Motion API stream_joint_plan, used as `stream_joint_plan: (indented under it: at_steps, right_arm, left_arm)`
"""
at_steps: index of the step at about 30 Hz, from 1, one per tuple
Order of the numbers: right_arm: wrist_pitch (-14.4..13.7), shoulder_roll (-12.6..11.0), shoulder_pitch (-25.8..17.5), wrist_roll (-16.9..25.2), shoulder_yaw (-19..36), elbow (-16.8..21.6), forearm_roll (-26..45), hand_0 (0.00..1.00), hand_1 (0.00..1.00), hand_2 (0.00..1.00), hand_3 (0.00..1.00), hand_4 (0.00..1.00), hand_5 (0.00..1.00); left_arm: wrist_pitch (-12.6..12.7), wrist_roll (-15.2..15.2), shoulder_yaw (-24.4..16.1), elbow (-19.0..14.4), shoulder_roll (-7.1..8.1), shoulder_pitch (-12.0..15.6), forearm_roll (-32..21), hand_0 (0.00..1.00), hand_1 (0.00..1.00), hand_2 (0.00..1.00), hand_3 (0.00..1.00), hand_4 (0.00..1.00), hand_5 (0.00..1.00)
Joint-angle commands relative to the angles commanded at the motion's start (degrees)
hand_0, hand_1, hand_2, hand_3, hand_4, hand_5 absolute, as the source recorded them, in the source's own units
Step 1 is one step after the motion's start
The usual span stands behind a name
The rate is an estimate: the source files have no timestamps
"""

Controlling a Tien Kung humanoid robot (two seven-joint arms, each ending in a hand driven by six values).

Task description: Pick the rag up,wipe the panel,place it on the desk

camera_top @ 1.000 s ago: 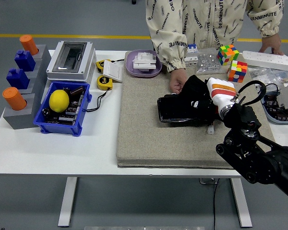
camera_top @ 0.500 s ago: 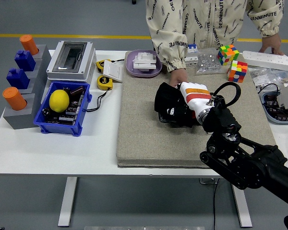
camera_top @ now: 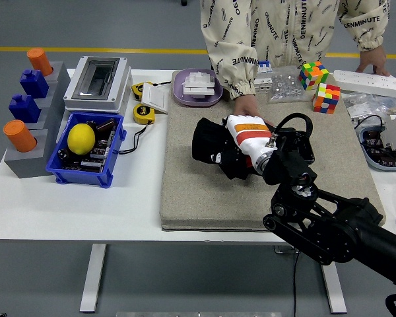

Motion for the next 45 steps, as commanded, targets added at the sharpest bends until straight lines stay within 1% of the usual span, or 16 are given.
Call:
stream_joint_plan:
  at_steps: [4,8,17,24,39,45]
  right_arm:
    - [0.0,0.1,-0.2,0.1,-0.2,-0.6,-0.1,0.388,0.454,0.518,0.525,0.930,0.351]
    - [0.1,-0.5,-0.2,0.1,0.0,-1.4,-0.4,0.388,0.454,0.518,0.525,0.930,0.351]
    - [0.1,-3.4,-0.4,0.0,2.0,-2.2,-0.9,0.389,0.455,0.519,0.525,0.930,0.353]
    - [0.1,-5.7,-1.5,0.0,3.9,-3.0,-1.3,0.390,0.455,0.518,0.525,0.929,0.353]
    - [0.0,-8.7,-3.8,0.0,7.7,-4.5,-2.2,0.390,0.455,0.518,0.525,0.929,0.353]
    - [0.0,-10.4,-4.5,-0.1,9.3,-4.8,-2.5,0.389,0.455,0.519,0.525,0.930,0.353]
  left_arm:
    - [0.0,0.0,0.0,0.0,-0.03,0.0,0.0,0.652,0.660,0.696,0.580,0.676,0.440]
    - [0.0,0.0,-0.2,0.0,-0.05,0.1,0.0,0.652,0.660,0.696,0.580,0.676,0.440]
    - [0.0,0.0,-0.3,-0.1,-0.14,0.1,0.0,0.651,0.660,0.695,0.580,0.676,0.440]
    - [0.0,0.0,-0.4,-0.1,-0.22,0.2,0.0,0.653,0.661,0.696,0.580,0.676,0.440]
    - [0.0,-0.1,-0.4,-0.2,-0.21,0.5,0.2,0.651,0.660,0.696,0.580,0.676,0.441]
    - [-0.1,-0.1,-0.4,-0.2,-0.27,0.5,0.2,0.651,0.661,0.696,0.579,0.676,0.441]
